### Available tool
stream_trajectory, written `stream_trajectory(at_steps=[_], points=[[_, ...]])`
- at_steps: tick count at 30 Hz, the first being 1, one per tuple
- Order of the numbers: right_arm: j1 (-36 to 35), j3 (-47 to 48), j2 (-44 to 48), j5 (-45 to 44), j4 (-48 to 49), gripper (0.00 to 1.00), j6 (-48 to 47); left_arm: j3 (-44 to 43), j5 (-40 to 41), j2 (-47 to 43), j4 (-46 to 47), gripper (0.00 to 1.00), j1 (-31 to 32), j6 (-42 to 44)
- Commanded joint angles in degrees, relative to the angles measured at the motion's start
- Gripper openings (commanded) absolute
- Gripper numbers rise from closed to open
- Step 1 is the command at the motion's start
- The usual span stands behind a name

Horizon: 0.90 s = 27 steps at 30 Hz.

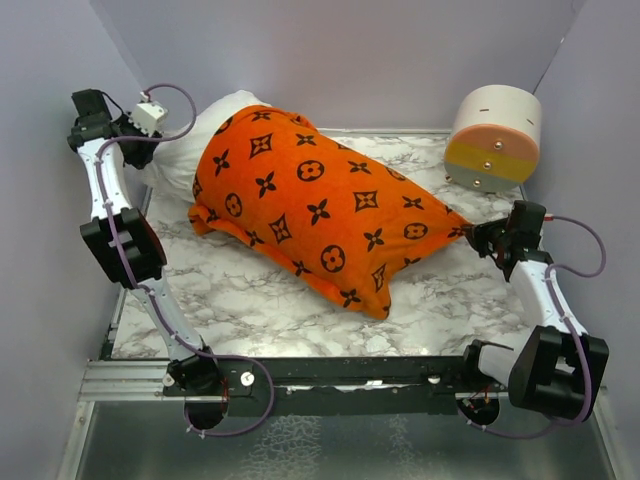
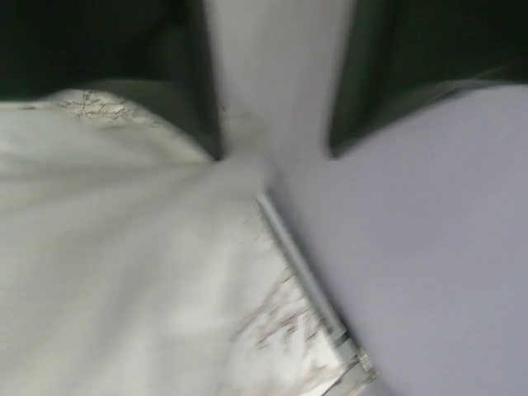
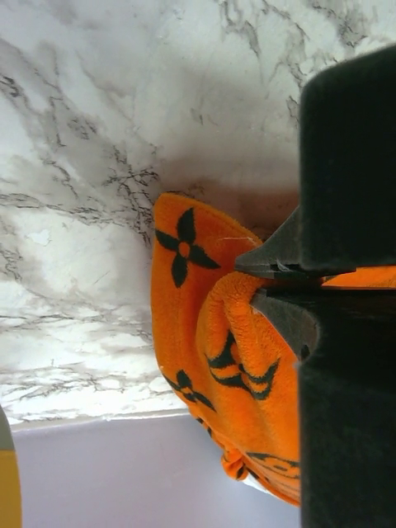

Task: Remove the pillowcase from the pillow
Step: Remove the pillow from the pillowcase.

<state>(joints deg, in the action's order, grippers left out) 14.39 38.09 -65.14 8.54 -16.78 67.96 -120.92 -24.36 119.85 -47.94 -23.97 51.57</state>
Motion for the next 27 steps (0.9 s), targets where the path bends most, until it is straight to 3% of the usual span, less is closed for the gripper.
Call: stream_trajectory(at_steps=[1,2,6,11,15,20,27], points=[[3.5,2.6,-3.5,-5.8,7.3,0.01,-6.9,-12.6,-2.8,-0.6,-8.5,0.92,-5.6,-1.0],[2.8,3.2,-4.9,-3.9,8.4,0.01,-7.7,-14.9,-5.6,-0.6,-11.5,0.98,-4.3,-1.9],[-1.7,5.9,-8.9,-0.1,12.6,0.01,-13.7,-22.4,-12.4,-0.1,-17.0,0.99,0.6,-6.5],[-3.7,9.2,-11.3,-0.6,13.3,0.01,-18.9,-22.0,-11.6,0.3,-6.8,0.99,5.7,-18.0],[-4.0,9.7,-11.8,-0.5,13.6,0.01,-20.1,-27.4,-11.9,7.1,-5.2,0.99,9.2,-28.8],[-4.4,8.3,-11.1,0.1,14.9,0.01,-21.6,-35.0,-14.6,16.7,-5.3,0.99,9.5,-42.9],[-4.8,6.2,-9.8,0.8,16.8,0.01,-23.2,-34.3,-21.7,23.2,-5.9,0.99,9.4,-53.9]])
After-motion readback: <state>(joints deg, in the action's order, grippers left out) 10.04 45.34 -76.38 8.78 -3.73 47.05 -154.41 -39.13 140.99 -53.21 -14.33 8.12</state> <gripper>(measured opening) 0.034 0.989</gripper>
